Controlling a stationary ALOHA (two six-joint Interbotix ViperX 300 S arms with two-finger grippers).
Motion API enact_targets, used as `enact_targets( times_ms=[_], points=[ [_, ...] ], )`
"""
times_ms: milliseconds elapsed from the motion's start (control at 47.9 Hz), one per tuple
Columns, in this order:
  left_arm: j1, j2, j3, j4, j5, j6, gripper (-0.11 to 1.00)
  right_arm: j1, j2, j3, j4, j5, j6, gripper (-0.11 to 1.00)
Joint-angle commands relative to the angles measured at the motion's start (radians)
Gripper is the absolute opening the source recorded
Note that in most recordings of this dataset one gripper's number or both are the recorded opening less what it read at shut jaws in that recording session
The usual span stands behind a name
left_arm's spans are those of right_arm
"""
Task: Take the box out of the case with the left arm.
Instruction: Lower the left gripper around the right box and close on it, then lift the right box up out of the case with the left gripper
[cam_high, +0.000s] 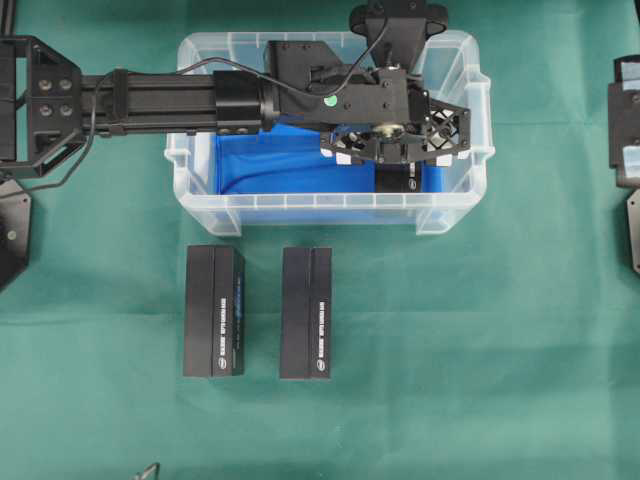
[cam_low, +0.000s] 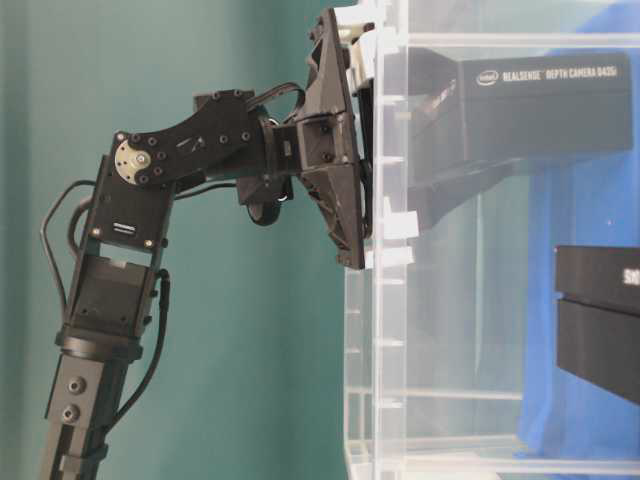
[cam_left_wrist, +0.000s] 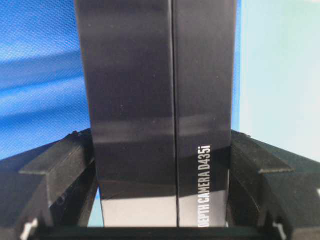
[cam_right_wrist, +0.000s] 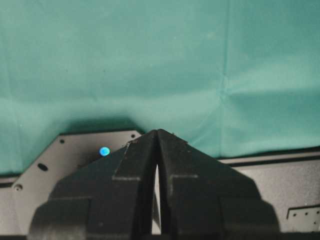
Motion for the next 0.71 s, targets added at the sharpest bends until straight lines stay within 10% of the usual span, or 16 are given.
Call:
enact_targets(
  times_ms=[0,689],
  points=[
    [-0.003,-0.023,-0.017,0.003,-0.008,0.000,0.61,-0.002,-0.002,-0.009,0.002,-0.002,0.000,0.02],
    [-0.009,-0.097,-0.069,0.002,0.109,-0.002,0.61,-0.002,-0.002,-0.009,0.002,-0.002,0.000,0.02]
  ],
)
